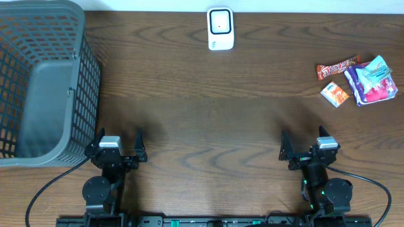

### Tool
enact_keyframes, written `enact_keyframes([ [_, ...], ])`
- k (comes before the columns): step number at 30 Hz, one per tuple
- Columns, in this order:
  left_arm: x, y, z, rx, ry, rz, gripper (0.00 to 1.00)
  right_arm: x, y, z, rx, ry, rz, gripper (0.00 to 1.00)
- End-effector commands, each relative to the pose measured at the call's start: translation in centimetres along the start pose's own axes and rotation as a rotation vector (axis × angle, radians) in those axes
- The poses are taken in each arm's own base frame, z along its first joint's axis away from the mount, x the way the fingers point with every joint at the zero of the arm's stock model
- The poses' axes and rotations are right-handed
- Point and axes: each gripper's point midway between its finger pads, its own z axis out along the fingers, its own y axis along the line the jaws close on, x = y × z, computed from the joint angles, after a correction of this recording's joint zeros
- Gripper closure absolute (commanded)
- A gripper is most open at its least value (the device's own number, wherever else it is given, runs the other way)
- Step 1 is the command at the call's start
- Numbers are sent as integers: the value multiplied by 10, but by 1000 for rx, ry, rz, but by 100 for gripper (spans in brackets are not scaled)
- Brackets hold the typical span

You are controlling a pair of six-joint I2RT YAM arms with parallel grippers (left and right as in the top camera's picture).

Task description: Scan the item barcode

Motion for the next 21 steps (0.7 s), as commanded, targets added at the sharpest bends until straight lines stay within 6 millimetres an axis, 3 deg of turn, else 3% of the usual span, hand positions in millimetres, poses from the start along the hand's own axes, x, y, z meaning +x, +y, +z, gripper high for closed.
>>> enact_keyframes([
  [1,16,3,2,-14,38,14,2,0,-2,0,12,-1,-12,1],
  [12,16,3,2,-14,38,14,2,0,-4,0,18,-1,-11,1],
  [21,16,3,2,-14,38,14,2,0,-23,-2,99,-2,-11,1],
])
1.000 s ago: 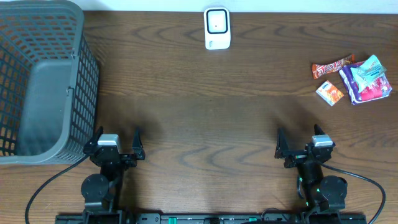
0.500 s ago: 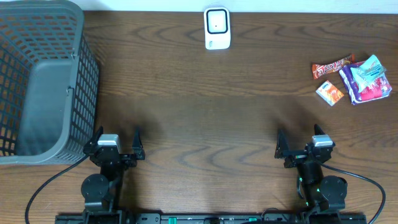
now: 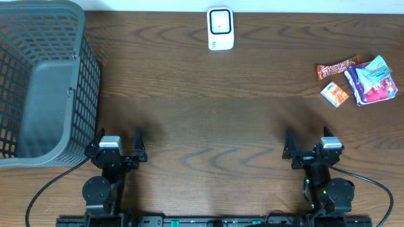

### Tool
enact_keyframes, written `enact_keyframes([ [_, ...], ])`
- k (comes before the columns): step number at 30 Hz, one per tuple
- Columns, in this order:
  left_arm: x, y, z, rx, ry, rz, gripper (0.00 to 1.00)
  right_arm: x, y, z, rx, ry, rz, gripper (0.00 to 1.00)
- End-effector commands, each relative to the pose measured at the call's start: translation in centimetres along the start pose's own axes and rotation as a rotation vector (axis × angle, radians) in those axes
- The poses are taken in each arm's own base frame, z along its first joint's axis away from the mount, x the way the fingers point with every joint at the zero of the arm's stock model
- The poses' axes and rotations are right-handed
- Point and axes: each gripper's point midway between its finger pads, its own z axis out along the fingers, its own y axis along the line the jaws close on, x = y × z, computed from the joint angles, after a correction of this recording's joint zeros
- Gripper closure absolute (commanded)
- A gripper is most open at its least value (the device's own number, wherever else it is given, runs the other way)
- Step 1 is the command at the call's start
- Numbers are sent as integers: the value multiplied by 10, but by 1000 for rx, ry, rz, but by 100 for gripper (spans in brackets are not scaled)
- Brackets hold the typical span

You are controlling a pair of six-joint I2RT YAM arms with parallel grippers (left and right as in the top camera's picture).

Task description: Scan the item barcode

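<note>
A white barcode scanner stands at the far edge of the table, centre. The items lie at the far right: a red-brown candy bar, a small orange packet and a purple and teal pouch. My left gripper sits low at the near left, open, with nothing between its fingers. My right gripper sits at the near right, also open and empty, well short of the items.
A tall grey mesh basket fills the left side, its near wall close beside the left gripper. The dark wooden table stretches between the grippers and the scanner.
My right gripper has shifted slightly to the right. The left gripper, the scanner and the items lie as before.
</note>
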Motion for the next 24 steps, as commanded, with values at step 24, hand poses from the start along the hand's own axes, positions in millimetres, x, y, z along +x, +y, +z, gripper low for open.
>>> enact_keyframes([
  [24,16,3,2,-14,38,14,2,0,-10,-1,50,0,-43,1],
])
